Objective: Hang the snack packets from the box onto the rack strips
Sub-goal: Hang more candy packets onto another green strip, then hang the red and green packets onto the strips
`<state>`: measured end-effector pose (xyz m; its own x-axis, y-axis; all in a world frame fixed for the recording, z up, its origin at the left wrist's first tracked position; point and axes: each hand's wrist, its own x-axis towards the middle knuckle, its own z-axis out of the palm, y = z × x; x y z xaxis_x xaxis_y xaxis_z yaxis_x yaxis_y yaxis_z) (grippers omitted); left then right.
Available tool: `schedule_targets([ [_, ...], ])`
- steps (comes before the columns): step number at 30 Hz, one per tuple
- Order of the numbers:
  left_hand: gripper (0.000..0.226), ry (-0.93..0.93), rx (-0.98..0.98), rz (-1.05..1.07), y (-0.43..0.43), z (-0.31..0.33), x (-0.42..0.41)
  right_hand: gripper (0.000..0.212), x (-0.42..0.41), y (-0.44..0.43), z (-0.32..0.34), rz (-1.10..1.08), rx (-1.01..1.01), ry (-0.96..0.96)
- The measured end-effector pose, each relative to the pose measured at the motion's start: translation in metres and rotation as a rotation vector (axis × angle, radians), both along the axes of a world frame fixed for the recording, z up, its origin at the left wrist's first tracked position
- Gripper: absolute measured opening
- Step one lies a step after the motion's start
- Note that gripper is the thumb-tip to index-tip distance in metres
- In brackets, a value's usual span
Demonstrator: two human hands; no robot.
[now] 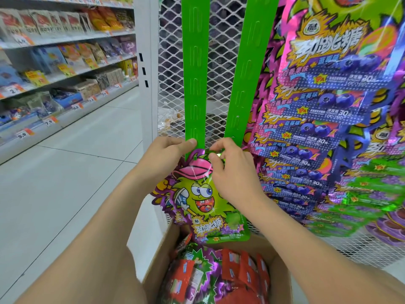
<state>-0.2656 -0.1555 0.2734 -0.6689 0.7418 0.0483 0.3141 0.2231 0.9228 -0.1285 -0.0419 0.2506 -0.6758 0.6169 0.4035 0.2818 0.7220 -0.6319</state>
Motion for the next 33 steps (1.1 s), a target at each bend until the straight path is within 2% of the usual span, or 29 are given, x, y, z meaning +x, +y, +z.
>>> schedule_targets([
  [2,0.049,0.011,-0.006,0.012,0.001,-0.002,-0.002,0.011,0.002,-0.001,-0.001,0.011,0.038,-0.060],
  [4,0.057,0.073,-0.015,0.038,0.001,-0.006,-0.003,0.013,0.003,-0.003,-0.002,0.008,0.113,-0.130],
  [6,0.056,0.281,-0.042,0.062,0.001,-0.012,-0.003,0.017,0.005,-0.004,-0.001,-0.017,0.237,-0.195],
  [9,0.024,0.638,-0.008,0.145,-0.003,-0.026,0.001,0.020,0.014,-0.010,0.005,-0.077,0.459,-0.305],
  [10,0.024,0.724,0.019,0.204,-0.006,-0.028,0.005,0.016,0.019,-0.011,0.008,-0.079,0.497,-0.315],
  [12,0.032,0.836,0.100,0.317,-0.011,-0.033,0.015,0.011,0.028,-0.010,0.007,-0.042,0.494,-0.339],
  [14,0.022,0.926,0.115,0.384,-0.015,-0.040,0.031,0.015,0.037,-0.005,0.001,0.131,0.362,-0.372],
  [15,0.018,0.943,0.054,0.367,-0.016,-0.047,0.039,0.016,0.041,-0.002,-0.004,0.252,0.274,-0.417],
  [18,0.013,0.793,-0.398,0.124,-0.011,-0.081,0.059,0.017,0.053,0.003,-0.023,0.561,0.177,-0.754],
  [20,0.015,0.657,-0.706,-0.088,-0.005,-0.113,0.067,0.016,0.060,0.005,-0.042,0.641,0.195,-0.928],
  [23,0.025,0.565,-0.998,-0.264,0.001,-0.169,0.072,0.014,0.066,0.005,-0.072,0.647,0.281,-1.033],
  [25,0.035,0.490,-1.093,-0.270,-0.001,-0.214,0.074,0.014,0.067,0.005,-0.086,0.626,0.341,-1.091],
  [28,0.027,0.357,-1.117,-0.197,-0.015,-0.277,0.082,0.011,0.065,0.012,-0.102,0.672,0.423,-1.145],
  [33,0.029,0.326,-1.183,-0.131,-0.042,-0.355,0.091,0.011,0.058,0.023,-0.116,0.693,0.438,-1.168],
])
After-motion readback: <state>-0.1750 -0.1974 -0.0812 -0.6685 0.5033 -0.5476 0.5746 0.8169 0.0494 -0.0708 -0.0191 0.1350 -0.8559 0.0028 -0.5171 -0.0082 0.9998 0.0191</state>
